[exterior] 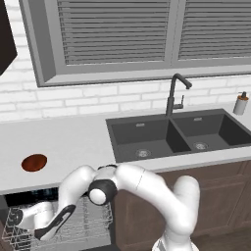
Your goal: Pick up the cup and bowl from the counter, place them in the dishwasher, and close the dishwasher door.
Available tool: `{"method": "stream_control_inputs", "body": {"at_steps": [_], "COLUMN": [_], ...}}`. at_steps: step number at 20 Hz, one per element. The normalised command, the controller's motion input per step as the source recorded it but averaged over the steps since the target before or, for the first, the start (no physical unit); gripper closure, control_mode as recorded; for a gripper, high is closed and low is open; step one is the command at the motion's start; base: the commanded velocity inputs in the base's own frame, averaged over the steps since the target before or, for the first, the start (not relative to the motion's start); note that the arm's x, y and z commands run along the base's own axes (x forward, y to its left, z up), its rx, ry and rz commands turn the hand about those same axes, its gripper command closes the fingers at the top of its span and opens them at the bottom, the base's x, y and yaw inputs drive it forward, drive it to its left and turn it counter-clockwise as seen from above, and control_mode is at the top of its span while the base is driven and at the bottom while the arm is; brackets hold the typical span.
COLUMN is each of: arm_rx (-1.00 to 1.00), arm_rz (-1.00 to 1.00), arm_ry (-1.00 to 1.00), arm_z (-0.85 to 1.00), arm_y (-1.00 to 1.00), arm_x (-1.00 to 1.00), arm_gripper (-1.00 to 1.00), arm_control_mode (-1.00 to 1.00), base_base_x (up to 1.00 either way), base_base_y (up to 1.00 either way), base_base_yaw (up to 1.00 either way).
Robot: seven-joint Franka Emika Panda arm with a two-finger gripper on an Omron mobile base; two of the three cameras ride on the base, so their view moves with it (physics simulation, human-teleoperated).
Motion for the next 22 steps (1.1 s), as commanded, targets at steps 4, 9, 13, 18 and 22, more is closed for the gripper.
{"method": "stream_control_inputs", "body": {"at_steps": [4, 9, 13, 18, 22], "arm_rx": [0.02, 0.04, 0.07, 0.17, 0.16], "arm_rz": [0.01, 0.03, 0.05, 0.03, 0.04], "arm_ry": [0.00, 0.00, -0.01, -0.07, -0.03], "arm_z": [0.31, 0.45, 0.85, 0.99, 0.99], "arm_y": [-0.25, -0.26, -0.07, -0.04, -0.08], "arm_x": [-0.50, -0.86, -0.33, -0.38, -0.29], "arm_gripper": [-1.00, -1.00, -1.00, -1.00, -1.00], "arm_control_mode": [-1.00, -1.00, -1.00, -1.00, -1.00], "base_base_x": [0.00, 0.00, 0.00, 0.00, 0.00], "base_base_y": [0.00, 0.00, 0.00, 0.00, 0.00], "base_base_yaw": [0.00, 0.00, 0.00, 0.00, 0.00]}}
